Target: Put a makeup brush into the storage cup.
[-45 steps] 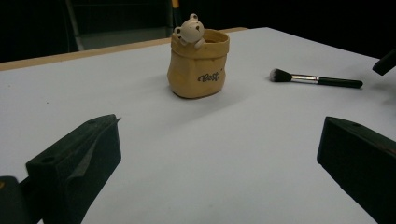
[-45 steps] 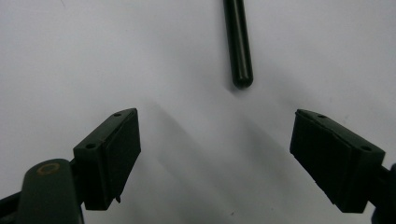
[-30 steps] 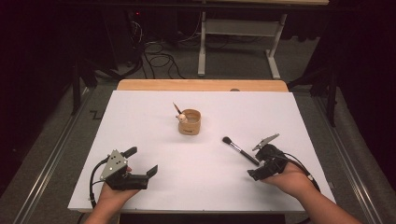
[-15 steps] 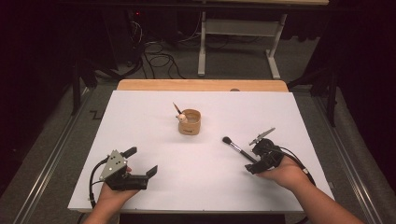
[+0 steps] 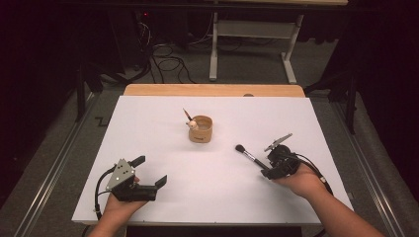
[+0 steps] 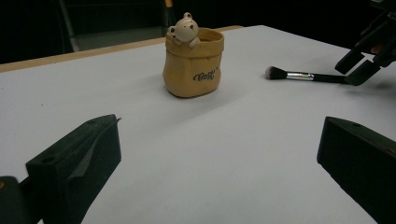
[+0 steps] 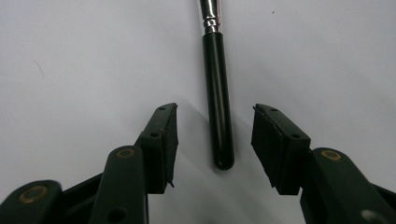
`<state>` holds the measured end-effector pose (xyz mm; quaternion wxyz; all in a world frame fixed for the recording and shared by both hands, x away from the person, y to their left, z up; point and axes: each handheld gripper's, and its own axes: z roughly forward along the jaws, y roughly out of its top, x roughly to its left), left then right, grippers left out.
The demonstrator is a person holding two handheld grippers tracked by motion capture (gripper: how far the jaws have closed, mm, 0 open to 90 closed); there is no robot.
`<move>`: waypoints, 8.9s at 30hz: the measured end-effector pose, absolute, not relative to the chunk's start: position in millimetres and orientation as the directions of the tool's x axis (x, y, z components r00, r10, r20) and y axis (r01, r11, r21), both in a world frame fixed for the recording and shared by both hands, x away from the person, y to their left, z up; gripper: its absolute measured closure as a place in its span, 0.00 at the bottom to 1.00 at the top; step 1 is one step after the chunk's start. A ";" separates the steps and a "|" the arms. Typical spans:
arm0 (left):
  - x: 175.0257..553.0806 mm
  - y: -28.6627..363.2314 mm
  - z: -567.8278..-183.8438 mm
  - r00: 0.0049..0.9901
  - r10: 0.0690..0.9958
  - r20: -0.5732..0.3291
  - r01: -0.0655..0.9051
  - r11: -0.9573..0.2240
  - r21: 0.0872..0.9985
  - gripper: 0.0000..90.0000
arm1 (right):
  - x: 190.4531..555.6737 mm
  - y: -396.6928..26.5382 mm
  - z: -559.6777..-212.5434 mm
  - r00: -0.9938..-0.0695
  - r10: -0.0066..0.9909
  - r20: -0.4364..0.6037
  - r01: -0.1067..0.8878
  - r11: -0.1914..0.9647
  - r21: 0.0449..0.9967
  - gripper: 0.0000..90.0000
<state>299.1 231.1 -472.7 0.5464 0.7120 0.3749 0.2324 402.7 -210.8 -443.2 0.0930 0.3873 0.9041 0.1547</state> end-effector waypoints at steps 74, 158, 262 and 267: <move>299.6 233.4 -472.6 0.614 0.785 -0.088 0.283 -0.114 0.952 0.01 | 412.7 -207.0 -437.0 -0.663 0.748 -0.024 0.706 0.636 0.312 0.90; 303.4 230.8 -476.5 0.587 0.803 -0.103 0.298 -0.096 0.950 0.01 | 372.5 -227.5 -448.2 -0.605 0.796 -0.005 0.537 0.412 0.736 0.90; 331.4 163.6 -431.6 0.662 0.737 -0.137 0.262 -0.057 0.963 0.04 | 353.9 -161.7 -443.2 -0.747 0.664 -0.025 0.192 0.253 0.948 0.90; 334.9 153.7 -428.2 0.674 0.725 -0.146 0.266 -0.053 0.963 0.04 | 353.4 -155.8 -444.9 -0.757 0.653 -0.018 0.191 0.248 0.950 0.90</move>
